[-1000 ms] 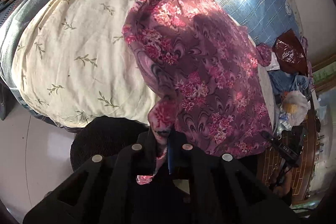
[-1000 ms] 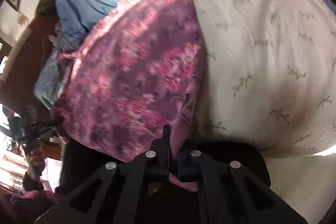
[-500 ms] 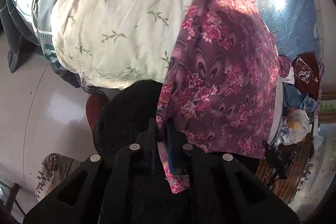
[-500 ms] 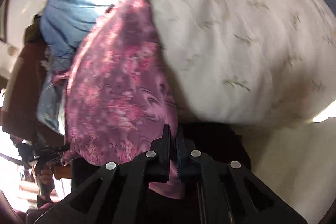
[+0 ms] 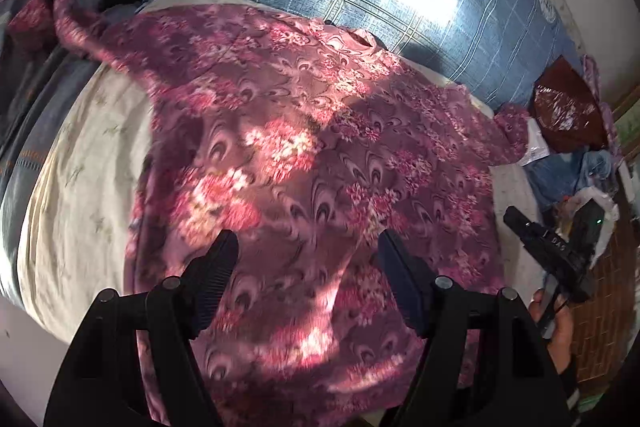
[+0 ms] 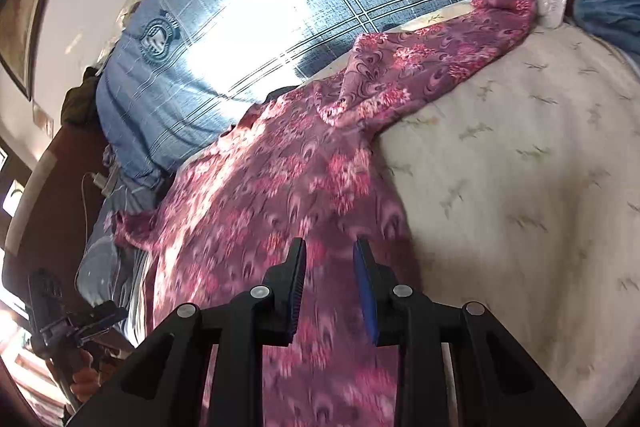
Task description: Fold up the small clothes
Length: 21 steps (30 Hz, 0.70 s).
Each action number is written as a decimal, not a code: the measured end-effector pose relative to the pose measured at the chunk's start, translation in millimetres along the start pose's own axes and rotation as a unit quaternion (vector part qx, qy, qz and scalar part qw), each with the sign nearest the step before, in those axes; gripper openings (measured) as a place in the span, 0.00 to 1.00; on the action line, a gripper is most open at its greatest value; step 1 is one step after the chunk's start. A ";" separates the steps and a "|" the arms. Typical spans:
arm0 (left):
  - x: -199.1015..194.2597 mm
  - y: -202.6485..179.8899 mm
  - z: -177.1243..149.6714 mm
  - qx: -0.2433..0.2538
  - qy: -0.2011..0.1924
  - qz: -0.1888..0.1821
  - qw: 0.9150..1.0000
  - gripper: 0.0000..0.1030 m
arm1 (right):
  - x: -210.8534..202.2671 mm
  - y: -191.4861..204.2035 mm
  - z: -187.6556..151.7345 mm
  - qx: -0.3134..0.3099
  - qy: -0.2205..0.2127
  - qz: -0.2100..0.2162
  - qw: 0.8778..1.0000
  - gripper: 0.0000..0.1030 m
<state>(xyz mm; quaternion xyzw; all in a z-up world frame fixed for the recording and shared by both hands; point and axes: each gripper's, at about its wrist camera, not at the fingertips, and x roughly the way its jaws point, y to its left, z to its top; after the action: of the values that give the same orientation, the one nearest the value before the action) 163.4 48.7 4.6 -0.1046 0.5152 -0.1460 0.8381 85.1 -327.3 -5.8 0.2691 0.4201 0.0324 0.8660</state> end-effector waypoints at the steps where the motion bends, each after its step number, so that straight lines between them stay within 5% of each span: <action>1: 14.3 -7.8 6.6 0.015 -0.001 0.023 1.000 0.70 | 13.5 -4.8 0.3 -0.008 0.012 -0.030 0.999 0.26; 3: 42.5 -11.9 10.6 0.029 0.010 0.058 0.998 0.70 | 32.2 -13.6 3.7 0.000 0.042 -0.038 0.998 0.18; 6: 73.5 -5.3 8.6 0.024 0.029 0.066 0.997 0.75 | 17.7 -26.9 24.3 0.024 0.035 -0.010 0.999 0.24; 8: 74.0 -10.8 4.5 0.056 0.003 0.077 0.995 0.83 | -4.1 -45.0 56.1 0.031 -0.011 -0.039 0.999 0.25; 12: 85.0 -20.7 0.9 0.076 0.000 0.088 0.993 1.00 | -31.6 -102.6 121.9 0.067 -0.079 -0.119 0.987 0.45; 21: 86.6 -22.8 -2.1 0.100 -0.013 0.092 0.991 1.00 | -10.7 -161.7 230.9 0.098 -0.141 -0.191 0.966 0.45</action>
<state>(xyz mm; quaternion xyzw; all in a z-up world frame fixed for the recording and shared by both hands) 195.3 -3.3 -61.0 0.0255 0.4943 -0.1171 0.8610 222.7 -569.6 38.0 0.2692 0.3386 -0.2135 0.8759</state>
